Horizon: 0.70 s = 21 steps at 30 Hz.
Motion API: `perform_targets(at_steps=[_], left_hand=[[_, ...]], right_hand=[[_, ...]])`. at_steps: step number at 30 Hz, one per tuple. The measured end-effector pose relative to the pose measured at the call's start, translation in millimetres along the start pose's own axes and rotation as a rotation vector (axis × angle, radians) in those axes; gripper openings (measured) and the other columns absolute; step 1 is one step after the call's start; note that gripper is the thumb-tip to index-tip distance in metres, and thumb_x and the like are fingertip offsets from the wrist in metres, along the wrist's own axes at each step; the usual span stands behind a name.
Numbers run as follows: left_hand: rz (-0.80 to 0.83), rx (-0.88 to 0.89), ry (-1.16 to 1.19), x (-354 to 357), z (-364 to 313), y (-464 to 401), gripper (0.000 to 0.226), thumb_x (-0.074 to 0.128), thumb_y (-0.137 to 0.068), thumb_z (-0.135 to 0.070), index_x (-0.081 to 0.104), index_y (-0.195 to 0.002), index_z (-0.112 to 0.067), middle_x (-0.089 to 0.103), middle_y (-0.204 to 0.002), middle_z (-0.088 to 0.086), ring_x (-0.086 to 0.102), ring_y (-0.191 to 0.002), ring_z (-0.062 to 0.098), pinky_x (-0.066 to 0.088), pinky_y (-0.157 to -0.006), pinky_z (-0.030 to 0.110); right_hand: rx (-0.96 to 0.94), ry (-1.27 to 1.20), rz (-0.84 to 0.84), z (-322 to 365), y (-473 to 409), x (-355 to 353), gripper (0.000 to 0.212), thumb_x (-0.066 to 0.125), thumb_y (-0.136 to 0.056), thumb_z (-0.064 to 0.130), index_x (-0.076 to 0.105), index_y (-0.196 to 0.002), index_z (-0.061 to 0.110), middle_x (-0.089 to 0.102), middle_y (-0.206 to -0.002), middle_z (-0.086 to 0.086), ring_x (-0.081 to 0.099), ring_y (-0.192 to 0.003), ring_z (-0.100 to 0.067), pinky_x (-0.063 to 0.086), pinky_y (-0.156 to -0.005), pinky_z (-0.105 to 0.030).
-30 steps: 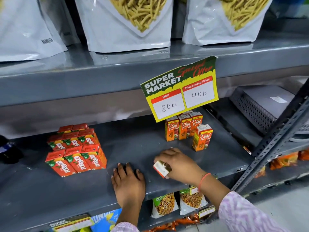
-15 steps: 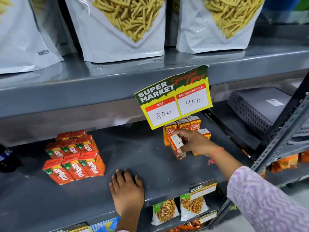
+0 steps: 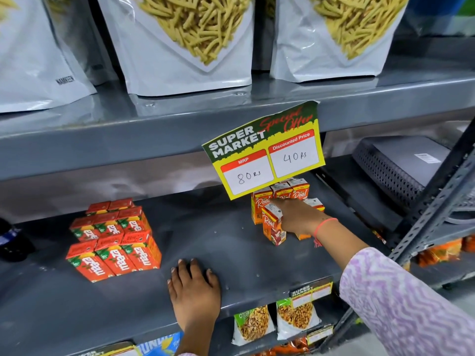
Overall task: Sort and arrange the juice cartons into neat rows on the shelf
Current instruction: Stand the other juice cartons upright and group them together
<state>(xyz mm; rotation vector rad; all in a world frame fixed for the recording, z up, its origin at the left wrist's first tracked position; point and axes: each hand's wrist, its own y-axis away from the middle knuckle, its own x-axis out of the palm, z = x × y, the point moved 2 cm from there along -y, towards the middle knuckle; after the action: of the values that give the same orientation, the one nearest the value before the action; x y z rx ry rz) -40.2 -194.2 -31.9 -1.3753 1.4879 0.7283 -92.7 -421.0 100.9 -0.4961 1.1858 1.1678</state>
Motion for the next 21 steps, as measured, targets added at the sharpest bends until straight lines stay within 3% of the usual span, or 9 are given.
perform_targets(at_steps=[4,8,12,21], left_hand=[[-0.009,0.005,-0.008,-0.2,-1.3,-0.1,0.060,0.024,-0.076,-0.039,0.059,-0.108,-0.003,0.057,-0.122,0.028,0.050,-0.115,0.047,0.037,-0.099,0.056],[-0.035,0.007,0.002,0.0,-2.2,0.4,0.056,0.028,-0.075,-0.036,0.060,-0.105,0.000,0.059,-0.117,0.030,0.052,-0.110,0.049,0.040,-0.096,0.058],[-0.019,0.010,0.001,-0.4,-1.9,0.4,0.056,0.028,-0.076,-0.036,0.059,-0.106,-0.001,0.059,-0.117,0.029,0.052,-0.111,0.049,0.039,-0.097,0.057],[0.034,0.019,0.008,-2.7,-1.1,-0.1,0.059,0.024,-0.078,-0.038,0.057,-0.110,-0.001,0.056,-0.122,0.029,0.049,-0.115,0.048,0.036,-0.100,0.056]], right_hand=[[0.037,0.053,-0.015,6.1,-0.6,-4.5,0.048,0.054,-0.087,0.026,0.043,-0.130,0.008,0.056,-0.129,-0.016,0.054,-0.115,-0.033,0.046,-0.088,-0.036],[0.089,0.160,-0.135,11.0,-2.8,-6.5,0.030,0.046,-0.089,0.018,0.055,-0.114,0.004,0.060,-0.120,-0.016,0.053,-0.113,-0.033,0.049,-0.089,-0.040],[0.148,0.308,-0.191,16.6,-3.0,-10.0,0.030,0.047,-0.088,0.018,0.056,-0.114,0.006,0.059,-0.121,-0.013,0.044,-0.122,-0.033,0.046,-0.092,-0.040],[0.131,0.328,-0.170,21.7,-3.2,-11.3,0.041,0.045,-0.085,0.010,0.052,-0.125,0.016,0.057,-0.129,-0.009,0.043,-0.124,-0.031,0.041,-0.098,-0.041]])
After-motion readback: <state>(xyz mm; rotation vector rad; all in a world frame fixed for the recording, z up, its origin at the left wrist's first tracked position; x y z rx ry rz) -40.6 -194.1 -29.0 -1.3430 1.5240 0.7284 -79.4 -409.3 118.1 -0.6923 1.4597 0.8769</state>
